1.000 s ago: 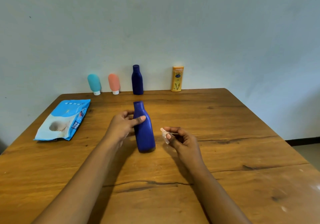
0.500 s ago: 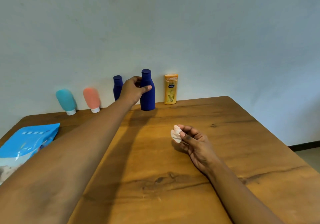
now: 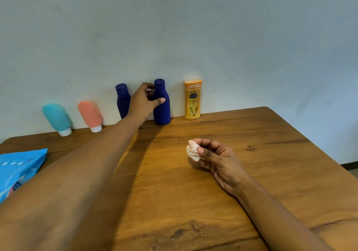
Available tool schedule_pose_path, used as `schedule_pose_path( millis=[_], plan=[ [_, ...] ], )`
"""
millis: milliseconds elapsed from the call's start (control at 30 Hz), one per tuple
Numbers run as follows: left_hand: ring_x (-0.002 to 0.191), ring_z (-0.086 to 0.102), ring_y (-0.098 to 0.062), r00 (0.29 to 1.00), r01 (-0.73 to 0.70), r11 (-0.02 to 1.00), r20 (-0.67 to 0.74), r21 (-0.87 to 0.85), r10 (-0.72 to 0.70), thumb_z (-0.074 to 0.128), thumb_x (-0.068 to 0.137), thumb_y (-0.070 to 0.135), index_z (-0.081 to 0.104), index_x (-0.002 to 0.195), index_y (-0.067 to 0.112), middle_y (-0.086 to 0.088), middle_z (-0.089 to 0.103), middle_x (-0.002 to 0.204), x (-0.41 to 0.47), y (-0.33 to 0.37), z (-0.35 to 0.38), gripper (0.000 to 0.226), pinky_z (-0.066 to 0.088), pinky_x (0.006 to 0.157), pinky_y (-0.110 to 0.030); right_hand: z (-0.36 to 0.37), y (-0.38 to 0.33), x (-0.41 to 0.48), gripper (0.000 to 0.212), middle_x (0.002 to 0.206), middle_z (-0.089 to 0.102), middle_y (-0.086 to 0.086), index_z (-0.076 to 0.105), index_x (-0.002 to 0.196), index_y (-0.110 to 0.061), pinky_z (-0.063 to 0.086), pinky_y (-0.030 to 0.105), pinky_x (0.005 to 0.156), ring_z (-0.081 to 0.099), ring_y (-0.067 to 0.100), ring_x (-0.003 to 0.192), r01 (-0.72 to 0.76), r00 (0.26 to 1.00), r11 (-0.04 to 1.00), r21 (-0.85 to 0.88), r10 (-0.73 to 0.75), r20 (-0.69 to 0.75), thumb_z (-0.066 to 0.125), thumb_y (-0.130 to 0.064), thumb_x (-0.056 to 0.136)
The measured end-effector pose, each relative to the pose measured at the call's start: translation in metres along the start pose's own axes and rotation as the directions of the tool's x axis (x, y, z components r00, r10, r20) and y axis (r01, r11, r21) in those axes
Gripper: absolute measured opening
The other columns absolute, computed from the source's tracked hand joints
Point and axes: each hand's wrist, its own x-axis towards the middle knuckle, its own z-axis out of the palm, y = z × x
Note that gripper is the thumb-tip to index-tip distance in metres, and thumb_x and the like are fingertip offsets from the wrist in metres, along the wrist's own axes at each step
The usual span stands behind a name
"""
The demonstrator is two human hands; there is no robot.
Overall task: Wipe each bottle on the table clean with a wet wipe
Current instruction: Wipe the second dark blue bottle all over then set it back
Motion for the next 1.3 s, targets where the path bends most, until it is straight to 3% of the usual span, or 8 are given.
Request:
schedule_pose_path(
  millis=[633,1067,1200,1300],
  plan=[
    [0.101,0.058,-0.018,1.0,0.01,0.997,-0.018,0.07,-0.009,0.072,0.081,0.024,0.052,0.119,0.017,0.005,0.058,0.107,-0.006,-0.005,0.0,0.044,0.052,0.09,-0.045,-0.001,0.0,-0.002,0.024,0.106,0.069,0.009,0.074,0.091,-0.016,0.056,0.033,0.075,0.064,0.023,0.093,0.008,1.0,1.0,-0.016,-0.008,-0.018,0.071,-0.014,0.068],
    [0.101,0.059,-0.02,0.996,0.047,0.998,-0.084,0.046,-0.043,0.072,0.081,0.025,0.051,0.12,0.015,-0.002,0.061,0.114,-0.014,-0.007,0.008,0.046,0.053,0.089,-0.044,-0.003,0.001,-0.003,0.022,0.105,0.069,0.008,0.073,0.091,-0.015,0.056,0.029,0.071,0.066,0.018,0.09,0.034,0.999,0.999,-0.029,-0.034,-0.015,0.068,-0.009,0.071],
    [0.107,0.058,-0.021,0.993,0.066,0.997,-0.098,0.048,-0.061,0.072,0.08,0.023,0.045,0.13,0.017,-0.004,0.059,0.122,-0.023,-0.008,0.01,0.057,0.05,0.09,-0.035,-0.003,0.0,-0.002,0.023,0.104,0.07,0.007,0.072,0.093,-0.015,0.057,0.029,0.072,0.066,0.019,0.09,0.021,0.999,0.999,-0.025,-0.022,-0.025,0.068,-0.01,0.07],
    [0.107,0.056,-0.017,0.977,0.018,0.995,-0.214,0.103,0.005,0.072,0.08,0.023,0.043,0.132,0.019,-0.003,0.056,0.124,-0.043,-0.005,0.007,0.059,0.048,0.085,-0.029,-0.004,0.0,-0.004,0.024,0.101,0.071,0.004,0.072,0.093,-0.015,0.056,0.034,0.076,0.066,0.018,0.089,0.017,0.999,1.0,-0.023,-0.017,-0.031,0.068,-0.01,0.069]
  ],
)
